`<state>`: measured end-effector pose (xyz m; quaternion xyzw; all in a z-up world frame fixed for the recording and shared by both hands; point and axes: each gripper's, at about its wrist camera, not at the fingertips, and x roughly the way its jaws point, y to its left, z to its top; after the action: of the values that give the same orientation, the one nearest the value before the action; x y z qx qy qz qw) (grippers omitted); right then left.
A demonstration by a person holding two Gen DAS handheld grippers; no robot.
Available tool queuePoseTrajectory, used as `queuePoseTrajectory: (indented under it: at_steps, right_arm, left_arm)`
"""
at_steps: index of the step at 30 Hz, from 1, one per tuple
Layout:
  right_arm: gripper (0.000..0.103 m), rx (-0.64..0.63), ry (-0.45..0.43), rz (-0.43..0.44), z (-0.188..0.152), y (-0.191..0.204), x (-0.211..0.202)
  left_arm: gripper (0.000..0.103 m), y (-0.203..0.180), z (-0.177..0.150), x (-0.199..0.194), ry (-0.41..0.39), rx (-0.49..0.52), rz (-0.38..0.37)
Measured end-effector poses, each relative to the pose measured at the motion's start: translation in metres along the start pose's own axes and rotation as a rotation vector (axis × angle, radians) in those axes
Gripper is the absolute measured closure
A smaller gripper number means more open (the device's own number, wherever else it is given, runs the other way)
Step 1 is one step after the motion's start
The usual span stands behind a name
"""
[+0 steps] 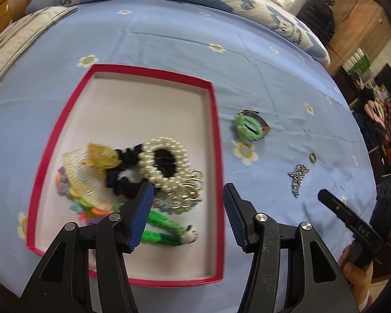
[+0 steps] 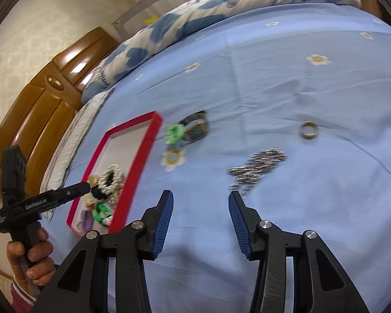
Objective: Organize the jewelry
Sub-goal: 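Grasp the green hair tie with the left tool while the right tool grasps the gold ring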
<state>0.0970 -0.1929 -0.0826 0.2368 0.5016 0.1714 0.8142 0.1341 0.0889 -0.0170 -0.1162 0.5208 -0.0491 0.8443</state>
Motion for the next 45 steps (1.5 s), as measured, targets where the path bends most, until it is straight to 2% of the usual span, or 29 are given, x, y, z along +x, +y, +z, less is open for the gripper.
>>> queuePoseTrajectory:
  at_steps: [10,20,24,29,34,35,36,37,39,41,43,44,45]
  right_arm:
    - [0.056,0.054,-0.049,-0.091,0.012,-0.044,-0.014]
    - [0.056,0.012,-0.013,-0.103,0.020,-0.048,0.003]
    - [0.052,-0.009,-0.022,-0.142,0.024,-0.049,0.010]
    - [0.052,-0.024,-0.044,-0.193,0.040,-0.061,0.016]
    - [0.052,-0.038,-0.031,-0.221,0.055,-0.074,0.030]
    - [0.052,-0.043,-0.028,-0.222,0.057,-0.075,0.032]
    - [0.052,-0.050,-0.024,-0.226,0.058,-0.075,0.035]
    - [0.052,-0.060,-0.019,-0.234,0.059,-0.076,0.039]
    - [0.054,-0.069,-0.015,-0.245,0.059,-0.077,0.044]
    - [0.058,-0.085,-0.015,-0.265,0.060,-0.077,0.048]
    - [0.069,-0.102,-0.019,-0.298,0.059,-0.075,0.049]
    - [0.079,-0.106,-0.023,-0.311,0.059,-0.076,0.048]
    - [0.080,-0.102,-0.025,-0.306,0.059,-0.077,0.048]
  left_arm:
    - [0.049,-0.042,0.013,0.015,0.007,0.069,-0.030]
    - [0.049,-0.085,0.028,0.050,0.042,0.135,-0.041]
    - [0.049,-0.091,0.036,0.064,0.054,0.148,-0.033]
    - [0.049,-0.095,0.049,0.084,0.063,0.162,-0.014]
    - [0.050,-0.098,0.060,0.105,0.077,0.187,0.008]
    - [0.051,-0.098,0.061,0.109,0.080,0.191,0.012]
    - [0.058,-0.098,0.062,0.112,0.084,0.195,0.016]
    - [0.071,-0.098,0.063,0.116,0.092,0.198,0.012]
    - [0.082,-0.098,0.062,0.122,0.112,0.196,0.006]
    - [0.085,-0.097,0.060,0.125,0.114,0.202,0.011]
    - [0.090,-0.097,0.059,0.123,0.104,0.209,0.009]
    - [0.090,-0.098,0.059,0.121,0.099,0.211,0.005]
    - [0.091,-0.098,0.058,0.119,0.093,0.213,0.003]
